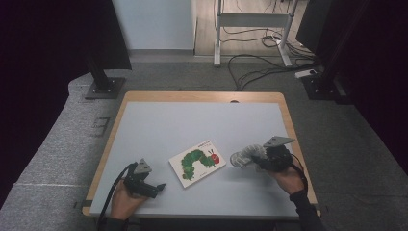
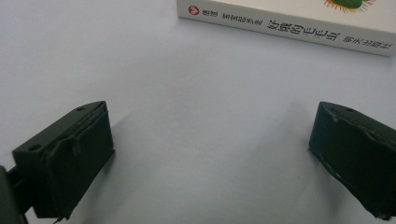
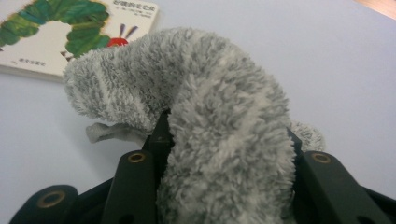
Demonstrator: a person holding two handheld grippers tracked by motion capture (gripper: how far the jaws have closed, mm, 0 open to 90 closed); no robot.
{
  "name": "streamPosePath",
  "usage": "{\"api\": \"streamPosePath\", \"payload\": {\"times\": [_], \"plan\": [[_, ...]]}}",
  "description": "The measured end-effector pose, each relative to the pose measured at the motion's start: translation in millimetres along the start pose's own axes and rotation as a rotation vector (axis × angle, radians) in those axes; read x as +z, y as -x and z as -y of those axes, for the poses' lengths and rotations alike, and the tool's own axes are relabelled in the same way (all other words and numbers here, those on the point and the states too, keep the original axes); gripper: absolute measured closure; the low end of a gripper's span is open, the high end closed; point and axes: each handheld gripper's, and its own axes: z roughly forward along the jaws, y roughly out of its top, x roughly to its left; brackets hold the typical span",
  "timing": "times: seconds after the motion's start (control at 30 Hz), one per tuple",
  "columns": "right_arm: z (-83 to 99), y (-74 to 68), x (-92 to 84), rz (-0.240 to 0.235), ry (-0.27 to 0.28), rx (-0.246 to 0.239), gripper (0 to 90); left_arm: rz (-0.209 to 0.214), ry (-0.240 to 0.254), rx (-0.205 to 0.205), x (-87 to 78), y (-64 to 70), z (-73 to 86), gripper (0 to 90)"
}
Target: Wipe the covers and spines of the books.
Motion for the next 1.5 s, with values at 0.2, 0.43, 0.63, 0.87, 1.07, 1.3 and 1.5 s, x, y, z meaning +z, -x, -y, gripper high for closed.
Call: {"api": "streamPosePath", "payload": {"times": [0.2, 0.43, 0.63, 0.87, 1.07, 1.3, 1.5], "plan": [[16.6, 7.5, -11.5, 0.03, -0.011, 0.023, 55.1, -0.001, 0.0, 0.0, 0.0, 0.1, 0.0, 0.0], [38.4, 13.7, -15.7, 0.051, -0.026, 0.06, 55.0, -0.001, 0.0, 0.0, 0.0, 0.1, 0.0, 0.0], [53.8, 14.9, -8.7, 0.063, -0.046, 0.071, 54.4, -0.001, 0.0, 0.0, 0.0, 0.1, 0.0, 0.0], [72.9, 16.7, 4.4, 0.059, -0.07, 0.094, 51.8, -0.001, 0.0, 0.0, 0.0, 0.1, 0.0, 0.0], [69.5, 18.3, -0.2, 0.041, -0.073, 0.091, 40.3, 0.0, 0.0, 0.0, 0.0, 0.1, 0.0, 0.0], [58.0, 14.4, -6.8, 0.027, -0.075, 0.05, 21.1, -0.001, 0.0, 0.0, 0.0, 0.0, 0.0, 0.0], [46.1, 12.8, -14.6, 0.011, -0.041, 0.037, 13.6, 0.0, 0.0, 0.0, 0.0, 0.1, 0.0, 0.0]]}}
